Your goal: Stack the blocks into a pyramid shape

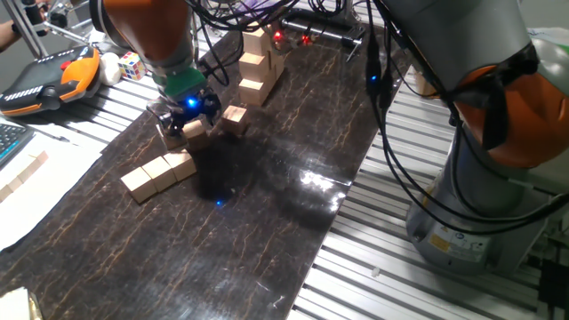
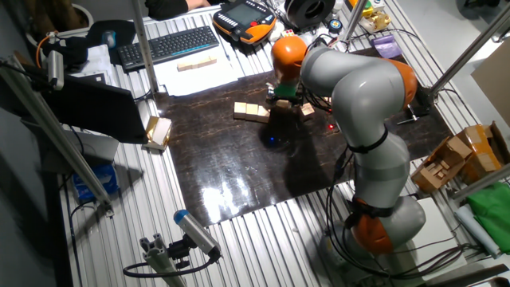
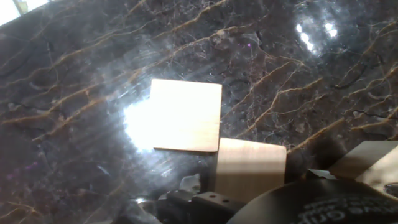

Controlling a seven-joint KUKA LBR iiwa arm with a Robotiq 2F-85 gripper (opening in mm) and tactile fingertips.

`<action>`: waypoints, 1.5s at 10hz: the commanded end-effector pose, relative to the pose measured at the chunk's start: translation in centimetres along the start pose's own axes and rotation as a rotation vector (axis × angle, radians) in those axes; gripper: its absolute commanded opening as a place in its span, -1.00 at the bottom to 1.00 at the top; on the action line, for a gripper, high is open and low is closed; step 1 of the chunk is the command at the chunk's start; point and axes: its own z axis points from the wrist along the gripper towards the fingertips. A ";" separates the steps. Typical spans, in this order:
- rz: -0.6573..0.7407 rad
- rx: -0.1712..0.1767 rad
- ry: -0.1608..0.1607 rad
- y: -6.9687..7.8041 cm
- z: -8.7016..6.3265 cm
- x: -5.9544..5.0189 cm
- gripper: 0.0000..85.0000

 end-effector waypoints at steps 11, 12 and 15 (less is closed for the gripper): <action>0.231 -0.030 0.037 -1.7 -0.2 1.2 -0.09; 0.271 -0.040 0.051 -2.4 -0.4 1.3 -0.10; 0.443 -0.038 0.058 -2.0 -1.5 1.7 -0.11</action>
